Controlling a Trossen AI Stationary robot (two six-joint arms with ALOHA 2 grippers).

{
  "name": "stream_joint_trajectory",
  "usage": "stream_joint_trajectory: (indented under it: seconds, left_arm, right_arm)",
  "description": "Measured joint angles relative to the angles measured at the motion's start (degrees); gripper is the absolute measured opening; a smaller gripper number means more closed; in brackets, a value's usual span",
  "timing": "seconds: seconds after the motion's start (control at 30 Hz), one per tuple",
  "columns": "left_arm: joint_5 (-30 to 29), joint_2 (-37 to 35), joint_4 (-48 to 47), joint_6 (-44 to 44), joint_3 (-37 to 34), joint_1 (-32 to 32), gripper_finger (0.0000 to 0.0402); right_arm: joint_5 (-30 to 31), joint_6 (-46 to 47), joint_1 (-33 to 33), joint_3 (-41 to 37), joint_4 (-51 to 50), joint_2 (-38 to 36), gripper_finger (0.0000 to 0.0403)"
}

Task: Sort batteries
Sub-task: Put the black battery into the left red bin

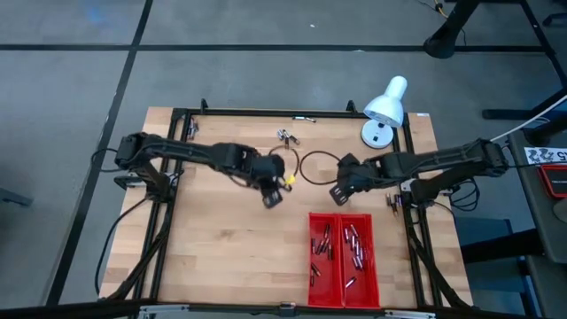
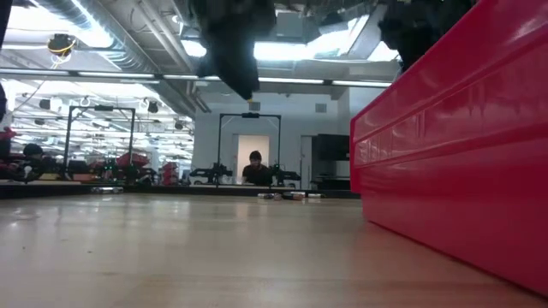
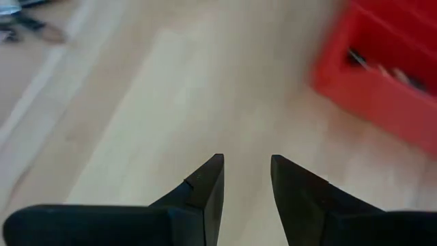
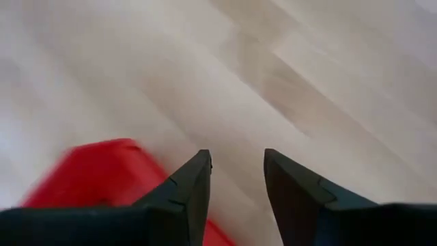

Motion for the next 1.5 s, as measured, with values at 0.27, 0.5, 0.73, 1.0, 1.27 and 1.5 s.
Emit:
stream_joint_trajectory:
  seconds: [0.27, 0.5, 0.73, 1.0, 1.27, 1.5]
  left_arm:
    - [-0.34, 1.67, 9.06, -11.04, -0.4, 9.36, 0.0111]
    - [-0.23, 7.51, 13.78, -11.77, -0.37, 15.87, 0.012]
    - [0.36, 13.54, 17.97, -1.2, -0.32, 20.35, 0.0145]
    - [3.18, 20.13, 19.88, 1.57, 2.0, 22.94, 0.0195]
    - [-1.8, 21.79, 20.87, -8.12, 3.71, 24.31, 0.0238]
    - [-3.92, 23.0, 21.46, -14.05, 3.71, 24.91, 0.0234]
  right_arm:
    - [-1.48, -9.15, 1.08, 0.0, 9.41, 0.0, 0.0138]
    - [-2.5, -10.26, -1.35, 0.0, 10.73, 0.0, 0.0138]
    - [-2.6, -6.73, -4.78, 0.0, 13.84, 0.0, 0.0138]
    - [-8.2, -7.13, -8.11, 0.02, 17.14, 0.0, 0.0138]
    - [-14.05, -16.62, -10.19, 0.02, 15.41, 0.0, 0.0138]
    - [-20.77, -25.38, -14.19, 0.02, 11.25, -0.67, 0.0138]
